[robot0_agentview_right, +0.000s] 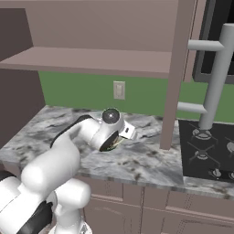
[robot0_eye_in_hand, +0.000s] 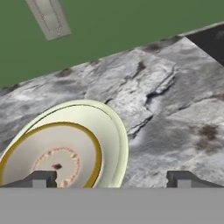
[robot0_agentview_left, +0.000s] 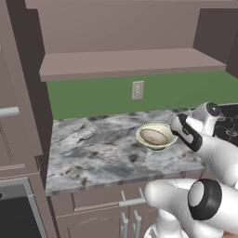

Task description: Pick up the bowls on the counter and stack them on top of one another in the open cabinet. Place the smaller bowl on top of the larger bowl.

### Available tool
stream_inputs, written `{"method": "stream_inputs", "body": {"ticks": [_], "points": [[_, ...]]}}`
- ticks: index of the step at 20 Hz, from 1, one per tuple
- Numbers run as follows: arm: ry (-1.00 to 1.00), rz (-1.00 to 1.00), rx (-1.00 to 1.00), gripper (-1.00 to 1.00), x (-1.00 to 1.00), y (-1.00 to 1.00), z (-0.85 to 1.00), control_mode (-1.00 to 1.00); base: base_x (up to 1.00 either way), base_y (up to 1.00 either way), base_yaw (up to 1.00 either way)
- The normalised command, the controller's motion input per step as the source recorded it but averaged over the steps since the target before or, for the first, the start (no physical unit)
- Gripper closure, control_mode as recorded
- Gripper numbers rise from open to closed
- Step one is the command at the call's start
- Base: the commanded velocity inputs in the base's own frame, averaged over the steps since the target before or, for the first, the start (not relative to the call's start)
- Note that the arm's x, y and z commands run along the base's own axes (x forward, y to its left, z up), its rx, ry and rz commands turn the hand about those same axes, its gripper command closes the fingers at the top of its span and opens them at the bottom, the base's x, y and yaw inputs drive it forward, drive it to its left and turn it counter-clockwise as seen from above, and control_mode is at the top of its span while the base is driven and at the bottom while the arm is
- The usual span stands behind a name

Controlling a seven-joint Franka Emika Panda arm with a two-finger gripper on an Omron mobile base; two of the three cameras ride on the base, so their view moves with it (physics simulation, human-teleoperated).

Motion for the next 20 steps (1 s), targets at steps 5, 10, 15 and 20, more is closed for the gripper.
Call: {"method": "stream_inputs", "body": {"ticks": [5,10,15,20], "points": [[0.10,-0.01,0.10,-1.00,0.04,-0.10,-0.09,-1.00,0.00,0.00,0.00],[0.05,0.00,0.12,-1.00,0.00,-0.18,-0.15,-1.00,0.00,0.00,0.00],[0.00,0.00,0.15,-1.00,0.00,-0.12,-0.23,-1.00,0.00,0.00,0.00],[-0.01,-0.03,0.12,-1.00,0.07,0.04,-0.20,-1.00,0.00,0.00,0.00]]}}
